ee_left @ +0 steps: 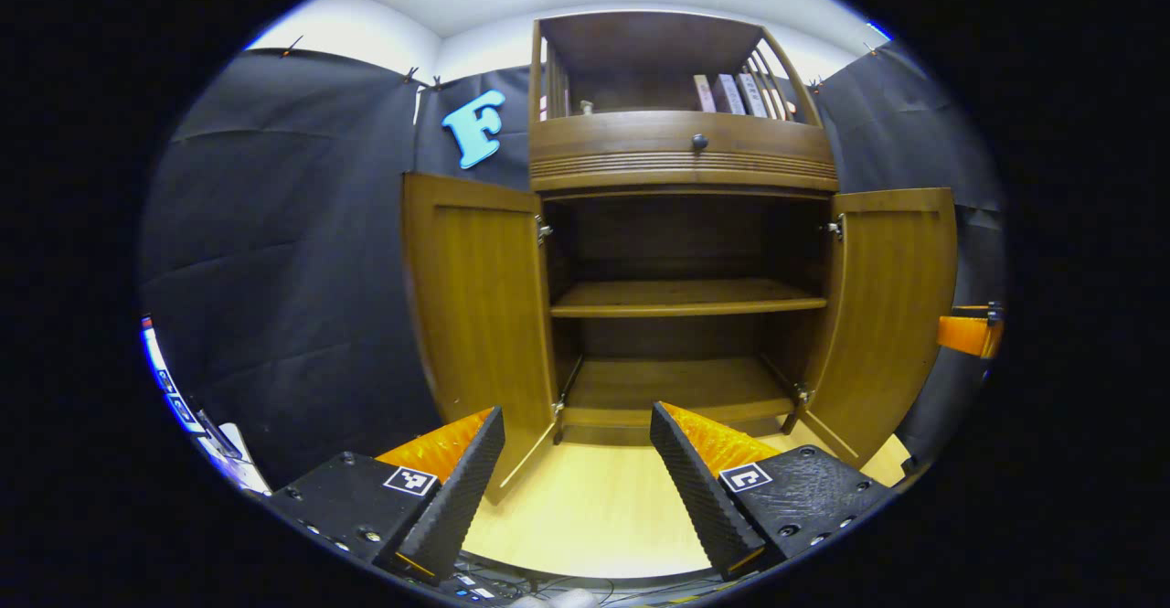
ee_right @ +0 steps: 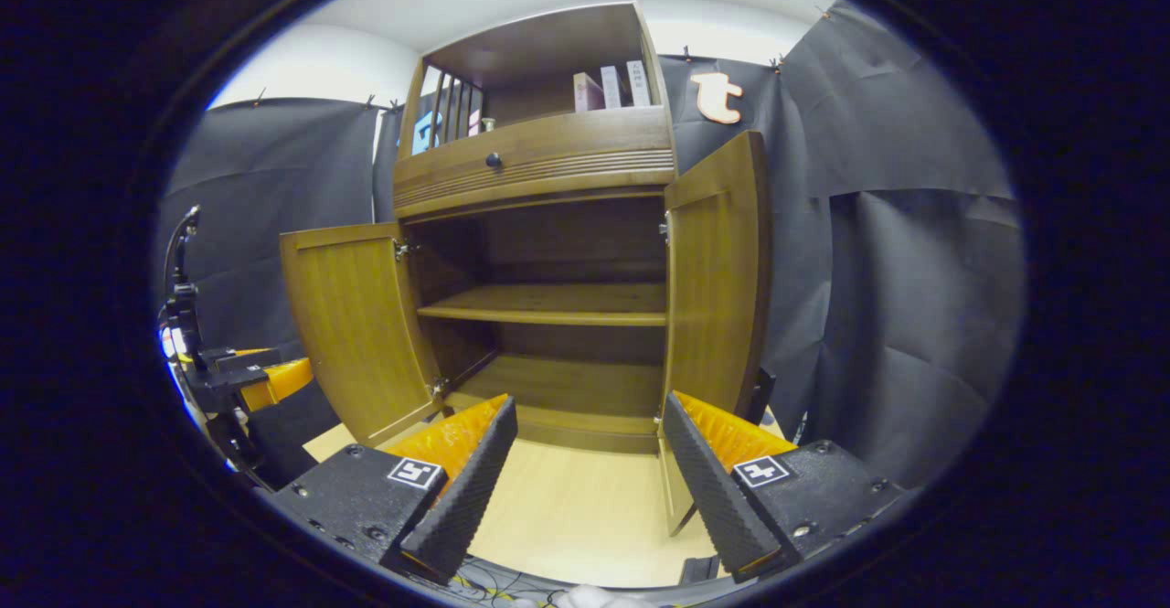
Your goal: Open the right door of the double-door shoe cabinet with the right hand, and open the left door with the left hand.
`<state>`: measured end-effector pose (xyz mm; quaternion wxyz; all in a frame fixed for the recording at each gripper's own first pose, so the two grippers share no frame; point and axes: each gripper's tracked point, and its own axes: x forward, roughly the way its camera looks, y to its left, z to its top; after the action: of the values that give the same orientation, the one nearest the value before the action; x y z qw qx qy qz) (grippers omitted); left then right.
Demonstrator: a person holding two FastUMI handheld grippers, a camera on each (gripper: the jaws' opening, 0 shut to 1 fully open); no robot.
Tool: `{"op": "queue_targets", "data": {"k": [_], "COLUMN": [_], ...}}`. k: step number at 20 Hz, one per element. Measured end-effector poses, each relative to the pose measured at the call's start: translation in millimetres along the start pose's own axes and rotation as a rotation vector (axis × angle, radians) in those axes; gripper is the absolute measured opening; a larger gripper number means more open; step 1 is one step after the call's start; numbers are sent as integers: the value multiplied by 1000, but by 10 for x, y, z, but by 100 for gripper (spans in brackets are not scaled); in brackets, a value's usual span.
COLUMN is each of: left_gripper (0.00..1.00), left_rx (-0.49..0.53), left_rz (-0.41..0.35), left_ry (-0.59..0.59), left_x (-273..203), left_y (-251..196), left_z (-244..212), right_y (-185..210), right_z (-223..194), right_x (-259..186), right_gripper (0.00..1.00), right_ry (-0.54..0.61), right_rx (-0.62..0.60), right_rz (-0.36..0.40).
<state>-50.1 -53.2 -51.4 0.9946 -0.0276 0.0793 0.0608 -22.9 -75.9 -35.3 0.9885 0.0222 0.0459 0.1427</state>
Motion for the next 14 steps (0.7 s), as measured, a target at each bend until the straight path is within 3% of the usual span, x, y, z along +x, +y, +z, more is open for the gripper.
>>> {"op": "queue_targets", "data": {"k": [6, 11, 12, 14], "left_gripper": [96, 96, 100, 96], "left_rx": [4, 3, 6, 1], "left_rz": [-21, -22, -18, -21], "left_ry": [-51, -67, -68, -76], "left_x": [-2, 77, 84, 74], "left_y": [-290, -244, -226, -223], "left_z": [214, 263, 245, 277], "right_y": [-18, 4, 3, 25], "right_z": [147, 192, 200, 219], "right_x": [6, 7, 10, 13], "right_gripper": [99, 100, 99, 99], "right_ry": [-47, -66, -70, -75], "right_rx": [-1, -9, -10, -9], "right_rz": [-36, -60, -65, -65]}}
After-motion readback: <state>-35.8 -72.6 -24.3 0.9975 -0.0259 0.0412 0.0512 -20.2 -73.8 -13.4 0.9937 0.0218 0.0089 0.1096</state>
